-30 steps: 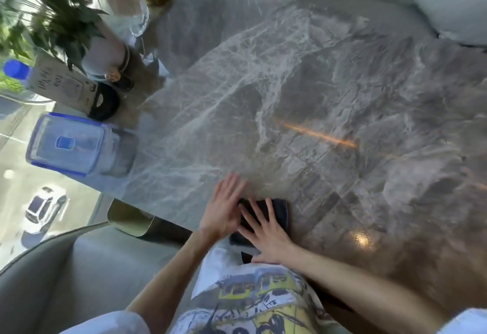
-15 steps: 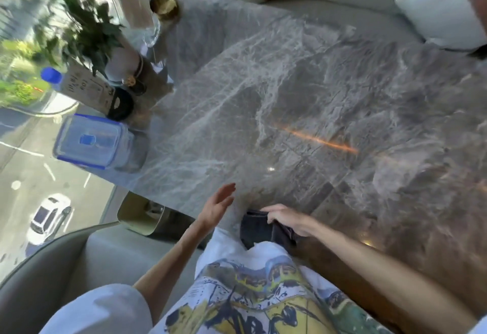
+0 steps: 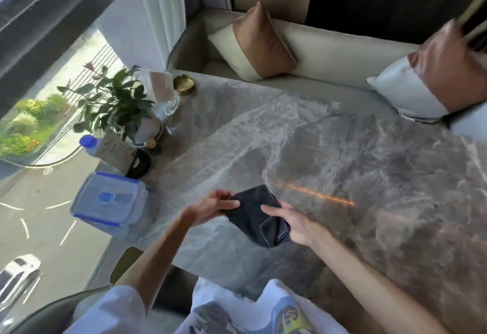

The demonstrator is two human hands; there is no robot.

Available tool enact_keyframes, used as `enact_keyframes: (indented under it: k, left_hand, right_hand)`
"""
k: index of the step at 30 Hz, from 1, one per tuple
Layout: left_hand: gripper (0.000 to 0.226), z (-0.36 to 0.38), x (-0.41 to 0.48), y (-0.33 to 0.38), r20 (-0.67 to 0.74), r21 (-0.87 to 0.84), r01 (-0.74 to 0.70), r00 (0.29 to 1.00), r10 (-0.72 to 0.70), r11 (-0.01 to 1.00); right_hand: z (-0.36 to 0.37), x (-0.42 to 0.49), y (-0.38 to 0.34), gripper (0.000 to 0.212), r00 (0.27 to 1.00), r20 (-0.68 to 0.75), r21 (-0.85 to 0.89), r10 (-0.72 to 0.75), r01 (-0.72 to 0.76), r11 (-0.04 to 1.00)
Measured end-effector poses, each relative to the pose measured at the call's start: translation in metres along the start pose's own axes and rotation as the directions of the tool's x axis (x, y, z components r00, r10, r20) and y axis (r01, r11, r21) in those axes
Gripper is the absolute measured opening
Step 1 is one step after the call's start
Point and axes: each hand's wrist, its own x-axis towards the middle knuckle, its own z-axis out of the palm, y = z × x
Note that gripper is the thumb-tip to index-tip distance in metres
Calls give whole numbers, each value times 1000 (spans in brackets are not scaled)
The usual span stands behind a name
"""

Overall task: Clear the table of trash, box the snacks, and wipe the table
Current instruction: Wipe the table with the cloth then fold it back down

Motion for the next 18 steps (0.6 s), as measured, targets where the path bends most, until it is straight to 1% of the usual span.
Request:
enact_keyframes:
  k: [1,3,5,7,9,10,13,15,17,18]
  left_hand:
    - [10,-10,-1,8,-13,33,-1,1000,1,999]
    - [8,-33,-2,17,-54,121,3,999,4,993]
    - [15,-61,-4,25,-100,208,13,995,8,978]
    - [18,-91,-6,31,-106,329,16,994,21,944]
    - [18,-123,-6,37,-69,475,-15,996,54,880]
    - [18,-138,-6,40,-42,530,-39,997,72,847]
    - [19,-184,0,53,11,655,-76,996,91,752]
    - [22,-211,7,64,10,771,-86,992,123,631]
    - [25,-235,17,76,-9,866,-83,983,182,493]
    - [26,-245,22,83,-23,900,-74,976,215,430]
  right_hand:
    - [6,7,-3,50,999,-13,-52,-37,36,998]
    - [20,24,-6,65,999,3,-86,-48,48,995]
    - [35,42,-8,72,998,56,-74,-42,46,996]
    - [52,61,-13,73,996,84,-93,-25,33,995]
    - [69,84,-19,61,996,88,-133,-20,32,991]
    - [79,97,-23,55,998,60,-164,-24,34,986]
    - [116,139,-37,48,992,-95,-297,-88,56,953]
    - [140,167,-48,37,971,-164,-452,-173,82,888]
    - [158,192,-61,20,937,-219,-622,-273,82,779]
    - [165,203,-68,16,910,-249,-689,-333,75,721]
